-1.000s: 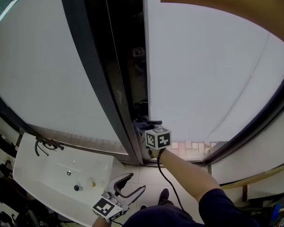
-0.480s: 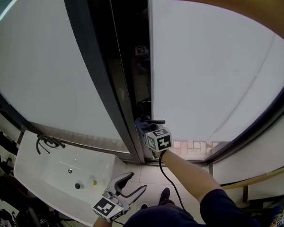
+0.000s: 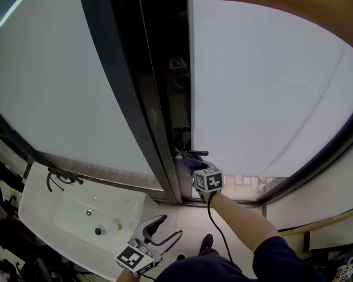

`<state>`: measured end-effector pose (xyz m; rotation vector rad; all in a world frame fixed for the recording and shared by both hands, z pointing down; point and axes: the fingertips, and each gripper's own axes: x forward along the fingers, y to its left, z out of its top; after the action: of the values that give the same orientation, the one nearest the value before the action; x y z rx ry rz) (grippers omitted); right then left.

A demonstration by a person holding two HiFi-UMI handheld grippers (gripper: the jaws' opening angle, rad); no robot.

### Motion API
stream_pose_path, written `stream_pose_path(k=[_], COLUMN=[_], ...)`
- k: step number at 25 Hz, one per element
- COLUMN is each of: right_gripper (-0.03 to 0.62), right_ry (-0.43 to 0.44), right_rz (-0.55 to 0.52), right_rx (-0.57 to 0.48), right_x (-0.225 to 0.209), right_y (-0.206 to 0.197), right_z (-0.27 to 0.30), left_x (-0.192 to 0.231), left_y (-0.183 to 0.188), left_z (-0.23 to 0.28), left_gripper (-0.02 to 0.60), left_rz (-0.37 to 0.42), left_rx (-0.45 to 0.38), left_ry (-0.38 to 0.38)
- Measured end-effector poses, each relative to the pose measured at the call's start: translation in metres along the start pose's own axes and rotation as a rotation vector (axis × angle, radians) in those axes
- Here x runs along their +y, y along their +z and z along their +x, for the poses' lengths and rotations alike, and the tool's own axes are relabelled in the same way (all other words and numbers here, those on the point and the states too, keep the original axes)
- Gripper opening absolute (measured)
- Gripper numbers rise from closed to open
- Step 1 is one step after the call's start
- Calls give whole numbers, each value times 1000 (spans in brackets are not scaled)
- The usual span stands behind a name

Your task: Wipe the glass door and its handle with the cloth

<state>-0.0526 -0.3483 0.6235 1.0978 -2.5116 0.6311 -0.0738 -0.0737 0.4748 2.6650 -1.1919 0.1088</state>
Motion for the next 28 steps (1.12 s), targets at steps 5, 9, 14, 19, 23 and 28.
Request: stream_pose_path(k=[5,9,14,19,23,28], right_gripper=[133,133,133,132,130,129], right_ry=[80,128,149,189,155,123], right_rz=[-58,-15,12,98,85,67], right_rx=[105,64,58,23,3,-57], right_x=[23,42,44,42,29,16], right_y=[-37,-17,-6,8,15,25], right_z=[19,36,46,37,27,11], left_x=[1,4,5,8,4,1], left_y=[3,2,2,-1,6,6], left_z=[6,9,15,19,24,23], left_gripper=[261,261,261,261,261,261], left_rz=[2,4,3,3,17,22], left_rx=[-10,11,24,33,27,15], left_ry=[-11,-4,2,-2,-22,-31])
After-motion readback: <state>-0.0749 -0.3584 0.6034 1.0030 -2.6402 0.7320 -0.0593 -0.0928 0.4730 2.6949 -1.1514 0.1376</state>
